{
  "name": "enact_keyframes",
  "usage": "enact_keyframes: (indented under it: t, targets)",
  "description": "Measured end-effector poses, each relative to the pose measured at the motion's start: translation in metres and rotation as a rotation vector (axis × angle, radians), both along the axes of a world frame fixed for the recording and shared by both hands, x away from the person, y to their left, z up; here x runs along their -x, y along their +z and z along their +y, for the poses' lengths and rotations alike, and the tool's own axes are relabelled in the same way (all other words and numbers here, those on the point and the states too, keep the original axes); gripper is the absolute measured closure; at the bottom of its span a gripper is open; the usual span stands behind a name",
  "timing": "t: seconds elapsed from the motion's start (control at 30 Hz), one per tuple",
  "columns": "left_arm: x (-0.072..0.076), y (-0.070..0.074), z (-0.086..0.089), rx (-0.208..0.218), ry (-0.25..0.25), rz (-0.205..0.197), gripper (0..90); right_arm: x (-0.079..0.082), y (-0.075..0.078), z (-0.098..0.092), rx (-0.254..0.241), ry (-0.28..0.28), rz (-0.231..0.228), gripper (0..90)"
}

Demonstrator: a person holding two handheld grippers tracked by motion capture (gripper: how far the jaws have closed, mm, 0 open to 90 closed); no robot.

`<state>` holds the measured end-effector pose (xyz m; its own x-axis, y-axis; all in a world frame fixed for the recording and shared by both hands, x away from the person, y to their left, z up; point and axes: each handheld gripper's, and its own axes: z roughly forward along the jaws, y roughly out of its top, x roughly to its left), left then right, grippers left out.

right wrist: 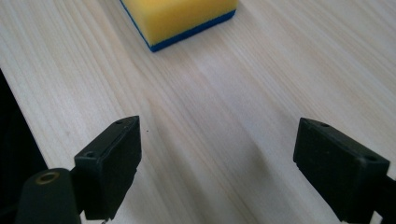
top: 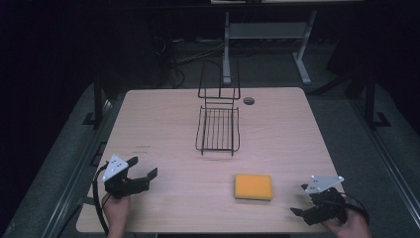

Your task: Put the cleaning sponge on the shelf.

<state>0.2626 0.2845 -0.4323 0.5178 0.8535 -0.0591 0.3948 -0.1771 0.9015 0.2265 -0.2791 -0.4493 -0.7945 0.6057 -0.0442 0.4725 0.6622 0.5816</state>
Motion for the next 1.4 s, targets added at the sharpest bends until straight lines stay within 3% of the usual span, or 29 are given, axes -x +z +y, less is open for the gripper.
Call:
enact_keyframes:
  t: [0.23, 0.53, 0.8, 1.1, 1.4]
  targets:
    - [-0.001, -0.001, 0.0, -0.009, -0.006, 0.0, 13.0, -0.002, 0.004, 0.005, 0.003, 0.019, 0.021, 14.4]
    - [0.001, 0.0, 0.0, -0.003, -0.004, -0.005, 13.0, -0.006, 0.017, 0.02, 0.05, 0.07, 0.031, 14.4]
    - [-0.001, 0.0, 0.002, 0.002, -0.001, -0.005, 12.9, -0.021, 0.023, 0.046, 0.108, 0.154, 0.061, 14.5]
    - [-0.001, 0.0, 0.005, 0.011, 0.004, -0.009, 13.0, -0.035, 0.035, 0.069, 0.148, 0.218, 0.069, 15.0]
    - [-0.001, 0.0, 0.005, 0.015, 0.004, -0.005, 13.0, -0.048, 0.037, 0.087, 0.187, 0.274, 0.096, 14.6]
